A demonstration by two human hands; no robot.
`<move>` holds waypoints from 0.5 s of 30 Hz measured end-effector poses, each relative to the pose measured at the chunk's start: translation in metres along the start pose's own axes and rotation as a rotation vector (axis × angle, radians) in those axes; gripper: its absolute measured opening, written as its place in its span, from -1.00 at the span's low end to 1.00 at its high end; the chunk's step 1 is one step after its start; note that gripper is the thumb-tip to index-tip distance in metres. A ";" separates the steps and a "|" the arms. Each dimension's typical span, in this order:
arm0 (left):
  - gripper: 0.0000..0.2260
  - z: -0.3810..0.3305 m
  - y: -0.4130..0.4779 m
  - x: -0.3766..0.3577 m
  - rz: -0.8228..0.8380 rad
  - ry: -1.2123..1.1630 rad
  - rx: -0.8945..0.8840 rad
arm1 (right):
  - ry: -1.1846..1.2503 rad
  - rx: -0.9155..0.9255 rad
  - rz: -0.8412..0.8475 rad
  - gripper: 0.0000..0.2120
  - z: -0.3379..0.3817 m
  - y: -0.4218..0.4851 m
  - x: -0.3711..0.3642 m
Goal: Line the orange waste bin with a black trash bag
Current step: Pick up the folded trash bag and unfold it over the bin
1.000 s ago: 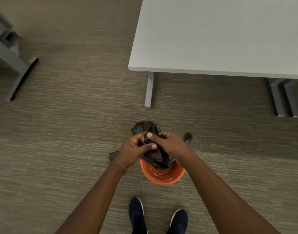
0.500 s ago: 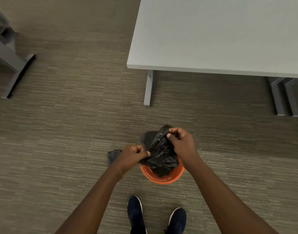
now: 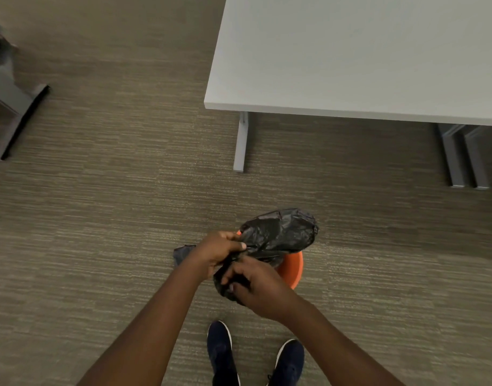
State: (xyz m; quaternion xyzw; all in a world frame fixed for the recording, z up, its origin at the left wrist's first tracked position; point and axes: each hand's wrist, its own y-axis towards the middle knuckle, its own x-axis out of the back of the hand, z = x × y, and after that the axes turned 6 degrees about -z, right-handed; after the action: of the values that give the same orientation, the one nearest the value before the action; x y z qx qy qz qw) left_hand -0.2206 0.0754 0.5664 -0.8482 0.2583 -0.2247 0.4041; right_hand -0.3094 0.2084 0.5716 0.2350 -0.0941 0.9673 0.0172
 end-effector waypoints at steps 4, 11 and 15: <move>-0.98 0.003 0.002 0.003 -0.052 -0.228 -0.011 | 0.326 -0.335 -0.265 -0.84 -0.010 -0.004 0.003; -0.71 -0.003 -0.007 -0.003 0.033 -0.644 0.086 | 0.569 -0.553 0.017 -0.53 -0.022 0.006 0.030; -0.68 -0.025 -0.008 0.000 -0.045 -0.782 0.108 | 0.392 -0.447 -0.018 -0.78 -0.029 0.013 0.024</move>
State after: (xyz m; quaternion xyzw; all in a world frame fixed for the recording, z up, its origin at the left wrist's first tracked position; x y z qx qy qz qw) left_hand -0.2333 0.0654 0.5867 -0.8528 0.0539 0.0930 0.5110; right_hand -0.3444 0.2004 0.5551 0.0348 -0.2977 0.9493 0.0949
